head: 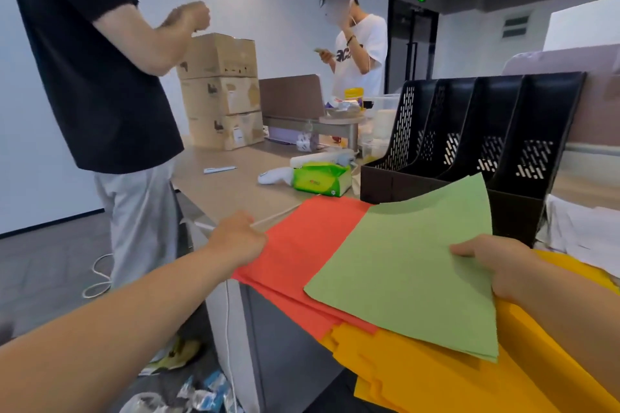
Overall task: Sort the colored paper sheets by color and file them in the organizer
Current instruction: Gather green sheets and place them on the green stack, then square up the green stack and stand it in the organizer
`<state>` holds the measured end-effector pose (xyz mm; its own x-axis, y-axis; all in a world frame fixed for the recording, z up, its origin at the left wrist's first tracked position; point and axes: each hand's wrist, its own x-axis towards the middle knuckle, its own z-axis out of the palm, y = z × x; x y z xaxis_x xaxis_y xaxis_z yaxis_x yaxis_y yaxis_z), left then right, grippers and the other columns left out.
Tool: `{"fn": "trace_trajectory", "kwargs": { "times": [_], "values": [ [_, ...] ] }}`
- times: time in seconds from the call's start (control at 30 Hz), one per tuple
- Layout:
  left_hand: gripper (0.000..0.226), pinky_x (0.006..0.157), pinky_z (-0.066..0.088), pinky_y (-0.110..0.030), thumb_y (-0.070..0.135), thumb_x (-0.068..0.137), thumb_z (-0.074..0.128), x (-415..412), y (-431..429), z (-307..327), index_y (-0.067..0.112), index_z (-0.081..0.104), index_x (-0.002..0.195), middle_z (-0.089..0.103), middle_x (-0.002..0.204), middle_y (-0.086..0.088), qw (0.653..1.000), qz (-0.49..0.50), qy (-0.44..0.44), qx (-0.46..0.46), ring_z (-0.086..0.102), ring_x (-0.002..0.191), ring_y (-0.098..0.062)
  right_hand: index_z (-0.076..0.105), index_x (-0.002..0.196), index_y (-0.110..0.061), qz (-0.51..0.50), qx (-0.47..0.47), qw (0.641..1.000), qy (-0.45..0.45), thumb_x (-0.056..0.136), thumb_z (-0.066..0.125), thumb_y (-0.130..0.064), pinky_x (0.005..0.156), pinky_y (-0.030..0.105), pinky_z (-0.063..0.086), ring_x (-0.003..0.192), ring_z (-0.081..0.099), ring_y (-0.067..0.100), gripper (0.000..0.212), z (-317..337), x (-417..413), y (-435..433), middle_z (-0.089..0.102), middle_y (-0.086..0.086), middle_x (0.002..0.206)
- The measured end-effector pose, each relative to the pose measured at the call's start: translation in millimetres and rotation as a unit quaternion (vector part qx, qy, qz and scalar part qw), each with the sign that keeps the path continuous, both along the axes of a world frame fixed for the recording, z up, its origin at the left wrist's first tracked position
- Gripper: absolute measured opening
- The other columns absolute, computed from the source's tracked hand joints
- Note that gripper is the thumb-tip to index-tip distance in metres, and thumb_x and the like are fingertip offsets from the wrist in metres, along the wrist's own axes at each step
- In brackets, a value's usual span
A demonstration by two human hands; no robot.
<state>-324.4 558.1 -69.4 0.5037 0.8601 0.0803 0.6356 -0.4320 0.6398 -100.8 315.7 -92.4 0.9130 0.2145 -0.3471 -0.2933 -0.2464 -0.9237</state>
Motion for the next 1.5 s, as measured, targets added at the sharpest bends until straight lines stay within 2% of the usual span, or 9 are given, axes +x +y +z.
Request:
{"fn": "trace_trajectory", "kwargs": {
  "times": [0.1, 0.23, 0.33, 0.5, 0.8, 0.97, 1.1, 1.23, 1.5],
  "values": [
    [0.046, 0.072, 0.044, -0.025, 0.018, 0.085, 0.056, 17.5, -20.1, 6.8, 0.017, 0.05, 0.13, 0.051, 0.127, -0.011, 0.995, -0.051, -0.016, 0.086, 0.059, 0.093, -0.024, 0.056, 0.112, -0.001, 0.006, 0.004, 1.0, 0.019, 0.075, 0.073, -0.009, 0.082, 0.058, 0.051, 0.091, 0.065, 0.041, 0.042, 5.9, 7.0, -31.3, 0.066, 0.022, 0.103],
    [0.042, 0.063, 0.042, -0.018, 0.012, 0.083, 0.057, 48.5, -80.8, 19.1, 0.017, 0.054, 0.124, 0.06, 0.111, -0.006, 0.977, -0.17, -0.057, 0.117, 0.061, 0.08, -0.016, 0.056, 0.101, 0.001, -0.012, 0.006, 1.0, -0.002, 0.079, 0.068, -0.005, 0.069, 0.047, 0.054, 0.08, 0.064, 0.037, 0.026, 27.4, -8.3, -89.1, 0.066, 0.023, 0.098],
    [0.044, 0.073, 0.044, -0.023, 0.012, 0.085, 0.058, 72.5, -137.0, 21.3, 0.017, 0.053, 0.128, 0.057, 0.124, -0.006, 0.958, -0.248, -0.076, 0.12, 0.062, 0.097, -0.021, 0.055, 0.087, 0.002, -0.022, -0.026, 0.999, -0.018, 0.084, 0.064, -0.006, 0.064, 0.041, 0.051, 0.071, 0.06, 0.033, 0.011, 34.6, -15.6, -144.5, 0.064, 0.021, 0.089],
    [0.04, 0.05, 0.041, -0.022, 0.012, 0.088, 0.056, 111.9, -229.2, 14.9, 0.022, 0.052, 0.126, 0.049, 0.128, -0.006, 0.926, -0.356, -0.076, 0.096, 0.058, 0.071, -0.018, 0.058, 0.094, 0.003, -0.089, -0.063, 0.994, -0.016, 0.085, 0.061, -0.006, 0.052, 0.03, 0.042, 0.056, 0.053, 0.027, 0.013, 34.5, -23.6, -250.2, 0.059, 0.019, 0.074],
    [0.038, 0.1, 0.038, -0.03, 0.037, 0.094, 0.051, 165.4, -339.5, -18.2, 0.02, 0.05, 0.129, 0.047, 0.132, -0.005, 0.845, -0.495, 0.03, 0.2, 0.047, 0.121, -0.022, 0.055, 0.084, 0.001, -0.146, -0.103, 0.982, -0.06, 0.09, 0.06, -0.009, 0.05, 0.027, 0.042, 0.055, 0.05, 0.024, 0.012, 15.5, -37.6, -347.5, 0.053, 0.013, 0.069],
    [0.046, 0.106, 0.035, -0.034, 0.044, 0.097, 0.043, 184.8, -351.9, -35.1, 0.015, 0.05, 0.131, 0.049, 0.137, -0.007, 0.864, -0.468, 0.018, 0.187, 0.042, 0.128, -0.022, 0.053, 0.082, 0.002, -0.249, -0.137, 0.954, -0.098, 0.089, 0.058, -0.005, 0.045, 0.027, 0.046, 0.058, 0.048, 0.025, 0.011, 14.6, -30.5, -394.3, 0.048, 0.014, 0.069],
    [0.049, 0.103, 0.034, -0.028, 0.047, 0.095, 0.046, 183.0, -348.1, -56.5, 0.013, 0.054, 0.13, 0.052, 0.136, -0.004, 0.896, -0.419, -0.035, 0.141, 0.046, 0.125, -0.019, 0.043, 0.112, 0.008, -0.175, -0.027, 0.984, 0.012, 0.095, 0.048, -0.012, 0.066, 0.044, 0.051, 0.069, 0.058, 0.035, 0.027, 29.0, -35.7, -409.9, 0.056, 0.028, 0.089],
    [0.039, 0.092, 0.036, -0.024, 0.04, 0.093, 0.055, 178.0, -348.8, -55.0, 0.017, 0.059, 0.123, 0.055, 0.133, -0.002, 0.915, -0.383, -0.107, 0.063, 0.051, 0.12, -0.018, 0.041, 0.119, 0.008, -0.12, 0.01, 0.991, 0.064, 0.094, 0.046, -0.014, 0.07, 0.041, 0.053, 0.068, 0.063, 0.032, 0.033, 26.8, -33.7, -393.7, 0.062, 0.024, 0.079],
    [0.033, 0.094, 0.035, -0.022, 0.027, 0.089, 0.062, 175.3, -350.0, -51.1, 0.017, 0.062, 0.121, 0.057, 0.131, -0.001, 0.913, -0.394, -0.083, 0.066, 0.05, 0.12, -0.015, 0.057, 0.092, -0.003, -0.05, -0.051, 0.989, 0.13, 0.093, 0.051, -0.027, 0.057, 0.025, 0.045, 0.058, 0.05, 0.022, 0.026, 32.2, -26.1, -380.6, 0.054, 0.01, 0.073]
  ]
}}
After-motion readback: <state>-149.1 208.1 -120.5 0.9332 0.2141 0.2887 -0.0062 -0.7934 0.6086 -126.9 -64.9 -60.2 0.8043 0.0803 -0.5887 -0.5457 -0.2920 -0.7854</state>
